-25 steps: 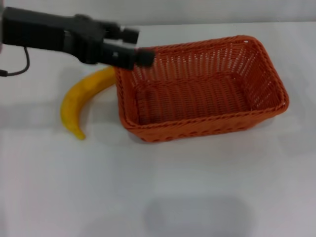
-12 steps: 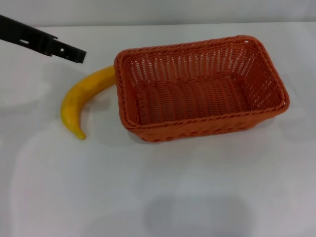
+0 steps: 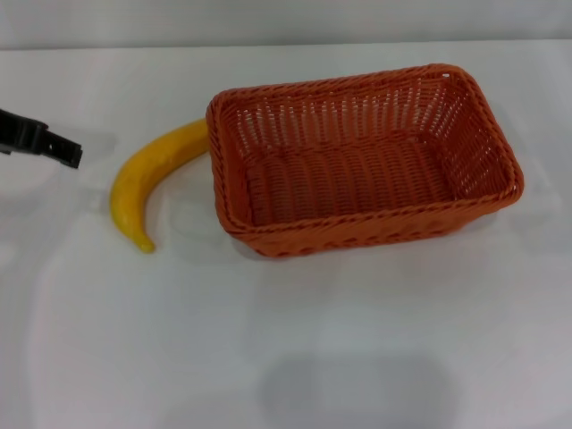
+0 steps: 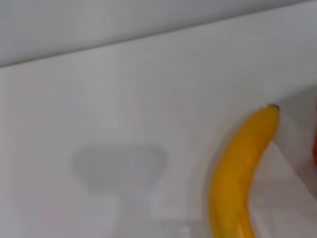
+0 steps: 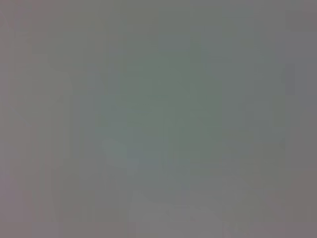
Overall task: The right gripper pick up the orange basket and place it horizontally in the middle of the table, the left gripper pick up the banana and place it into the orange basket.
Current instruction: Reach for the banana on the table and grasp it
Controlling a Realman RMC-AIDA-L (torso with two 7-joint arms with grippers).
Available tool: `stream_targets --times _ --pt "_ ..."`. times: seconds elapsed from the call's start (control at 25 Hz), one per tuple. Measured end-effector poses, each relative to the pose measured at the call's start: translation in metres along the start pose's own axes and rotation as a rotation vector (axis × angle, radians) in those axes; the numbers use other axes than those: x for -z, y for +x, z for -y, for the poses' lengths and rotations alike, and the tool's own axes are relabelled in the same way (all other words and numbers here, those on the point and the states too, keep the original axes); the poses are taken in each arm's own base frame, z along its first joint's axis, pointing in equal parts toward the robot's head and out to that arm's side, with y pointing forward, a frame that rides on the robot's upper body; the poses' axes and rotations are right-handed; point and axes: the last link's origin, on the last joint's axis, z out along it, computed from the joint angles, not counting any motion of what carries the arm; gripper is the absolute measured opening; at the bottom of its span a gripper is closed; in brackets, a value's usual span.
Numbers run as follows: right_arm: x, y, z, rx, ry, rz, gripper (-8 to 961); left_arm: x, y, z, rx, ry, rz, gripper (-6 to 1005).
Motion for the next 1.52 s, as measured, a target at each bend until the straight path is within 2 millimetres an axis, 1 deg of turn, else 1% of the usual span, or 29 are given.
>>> stream_targets --times 0.08,0.24,0.28,0.64,0.88,0.96,1.2,1.28,1.32,1.48,1.52 --pt "0.002 0.0 0.001 -0.002 0.002 -0.001 876 -0.003 0.002 0.004 0.008 0.005 -0.013 869" --pt "0.003 0.001 0.001 -0.003 0.001 -0.002 876 -0.015 0.006 0.009 -0.005 0.0 -0.037 851" --pt "0.003 0.001 0.0 -0.004 0.0 -0.002 876 -0.022 0.009 0.009 -0.02 -0.011 -0.035 842" --pt "0.003 0.003 -0.002 -0.008 -0.01 -0.009 876 -0.037 0.021 0.0 -0.058 -0.03 -0.067 759" --pt "0.005 0.004 -0.002 -0.009 -0.007 -0.011 876 -0.048 0.021 0.0 -0.056 -0.035 -0.065 774" --pt "0.005 0.004 -0.002 -0.009 -0.007 -0.011 876 -0.053 0.021 0.0 -0.057 -0.037 -0.064 801" --pt "0.006 0.004 -0.002 -0.008 -0.008 -0.008 876 -0.068 0.02 -0.002 -0.062 -0.043 -0.08 800" --pt "0.006 0.004 -0.003 -0.009 -0.009 -0.008 876 -0.078 0.018 -0.003 -0.061 -0.044 -0.084 800" --pt "0.006 0.004 -0.003 -0.009 -0.009 -0.008 876 -0.078 0.018 -0.003 -0.061 -0.044 -0.084 799" --pt "0.006 0.004 -0.003 -0.01 -0.008 -0.009 876 -0.092 0.018 -0.004 -0.065 -0.043 -0.095 799" --pt "0.006 0.004 -0.003 -0.01 -0.008 -0.009 876 -0.092 0.018 -0.004 -0.065 -0.043 -0.095 799"
